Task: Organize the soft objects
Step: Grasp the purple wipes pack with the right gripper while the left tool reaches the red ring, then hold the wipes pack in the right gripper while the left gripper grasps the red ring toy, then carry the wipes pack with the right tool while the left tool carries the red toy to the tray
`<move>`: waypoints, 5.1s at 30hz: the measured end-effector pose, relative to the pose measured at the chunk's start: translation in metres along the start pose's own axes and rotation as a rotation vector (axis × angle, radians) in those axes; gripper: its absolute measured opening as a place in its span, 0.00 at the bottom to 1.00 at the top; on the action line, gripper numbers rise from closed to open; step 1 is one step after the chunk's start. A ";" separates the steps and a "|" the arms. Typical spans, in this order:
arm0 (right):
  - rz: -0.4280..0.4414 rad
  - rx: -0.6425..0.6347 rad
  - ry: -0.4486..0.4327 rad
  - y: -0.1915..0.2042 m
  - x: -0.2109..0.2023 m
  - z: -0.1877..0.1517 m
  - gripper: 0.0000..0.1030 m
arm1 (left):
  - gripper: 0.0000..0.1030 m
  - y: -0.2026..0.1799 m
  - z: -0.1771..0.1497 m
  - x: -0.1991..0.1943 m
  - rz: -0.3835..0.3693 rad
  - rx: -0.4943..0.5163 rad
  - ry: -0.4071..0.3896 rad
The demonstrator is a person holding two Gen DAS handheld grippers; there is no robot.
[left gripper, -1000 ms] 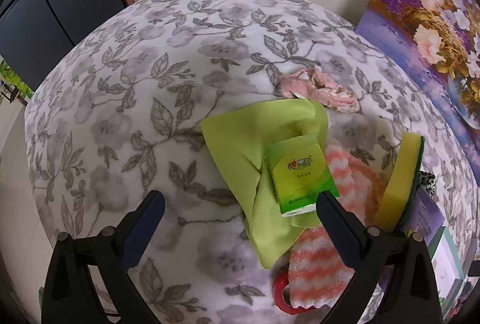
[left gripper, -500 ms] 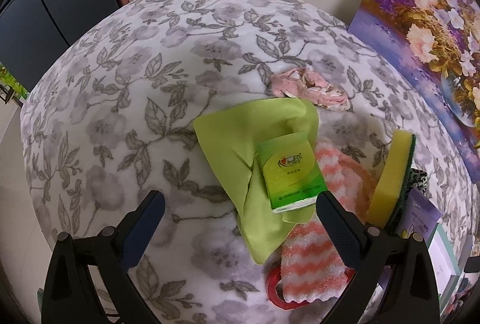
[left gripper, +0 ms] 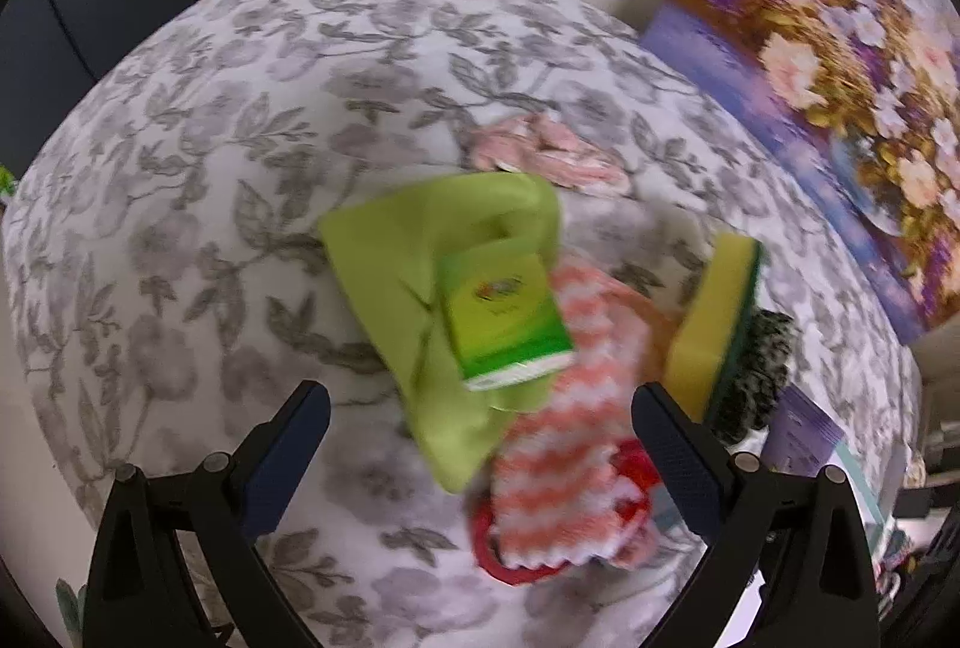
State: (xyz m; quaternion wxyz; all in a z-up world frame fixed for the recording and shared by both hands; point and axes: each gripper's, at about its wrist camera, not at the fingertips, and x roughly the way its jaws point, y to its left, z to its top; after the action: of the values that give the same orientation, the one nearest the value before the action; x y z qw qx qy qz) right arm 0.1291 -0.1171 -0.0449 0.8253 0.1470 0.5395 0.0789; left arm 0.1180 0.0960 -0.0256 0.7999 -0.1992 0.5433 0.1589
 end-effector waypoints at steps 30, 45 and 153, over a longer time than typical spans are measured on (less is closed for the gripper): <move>-0.064 -0.004 -0.012 -0.028 -0.048 -0.002 0.52 | 0.20 -0.065 -0.031 0.008 -0.065 0.359 0.046; -0.054 0.002 -0.016 -0.033 -0.053 -0.002 0.52 | 0.19 -0.052 -0.019 -0.024 -0.131 0.292 -0.036; -0.276 0.267 -0.060 -0.199 -0.113 0.008 0.52 | 0.27 -0.222 -0.118 -0.057 -0.356 0.633 -0.078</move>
State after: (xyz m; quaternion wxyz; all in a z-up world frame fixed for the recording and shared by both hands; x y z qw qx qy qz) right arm 0.0846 -0.3391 -0.0094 0.8171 0.1822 0.5354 -0.1116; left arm 0.1068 -0.1569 0.0210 0.8572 -0.0270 0.4915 -0.1514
